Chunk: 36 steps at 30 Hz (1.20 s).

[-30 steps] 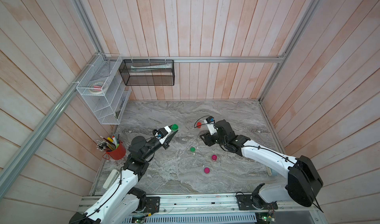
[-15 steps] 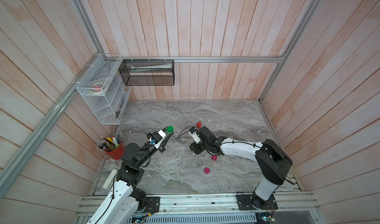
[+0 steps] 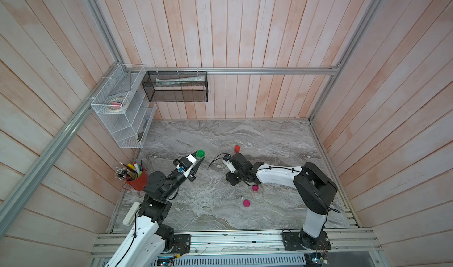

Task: Close the paint jar lid
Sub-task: Pick up the lid from the center of the board.

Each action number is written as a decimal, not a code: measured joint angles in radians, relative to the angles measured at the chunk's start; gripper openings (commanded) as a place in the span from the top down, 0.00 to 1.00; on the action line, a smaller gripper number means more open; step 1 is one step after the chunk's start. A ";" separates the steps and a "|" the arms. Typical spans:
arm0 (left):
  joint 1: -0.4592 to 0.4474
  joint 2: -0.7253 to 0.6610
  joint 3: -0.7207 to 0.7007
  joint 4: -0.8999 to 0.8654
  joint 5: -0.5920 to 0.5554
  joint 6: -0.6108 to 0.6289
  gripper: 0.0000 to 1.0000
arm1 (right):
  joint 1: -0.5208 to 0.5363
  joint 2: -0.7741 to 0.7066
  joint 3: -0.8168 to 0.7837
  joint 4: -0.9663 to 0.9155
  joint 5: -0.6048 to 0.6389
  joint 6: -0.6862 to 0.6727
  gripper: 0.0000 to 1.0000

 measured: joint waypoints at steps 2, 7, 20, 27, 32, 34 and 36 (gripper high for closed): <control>0.000 0.000 0.000 0.000 0.000 0.000 0.66 | 0.000 0.000 0.000 -0.006 0.005 0.000 0.58; 0.000 0.000 0.000 0.000 0.000 0.000 0.66 | 0.000 0.005 0.005 -0.014 0.016 0.000 0.57; 0.001 0.002 0.000 0.000 0.000 0.000 0.66 | 0.000 0.030 0.023 -0.018 0.019 0.005 0.55; 0.001 0.003 -0.001 0.000 0.000 0.000 0.66 | 0.000 0.036 0.025 -0.022 0.018 0.008 0.61; 0.001 0.003 -0.002 0.000 0.000 0.000 0.66 | 0.000 0.037 0.026 -0.022 0.019 0.007 0.65; 0.001 0.004 -0.002 0.000 0.000 0.000 0.66 | 0.000 0.037 0.026 -0.022 0.018 0.007 0.66; 0.001 0.006 -0.001 0.000 0.000 0.000 0.66 | 0.000 0.038 0.027 -0.023 0.019 0.007 0.67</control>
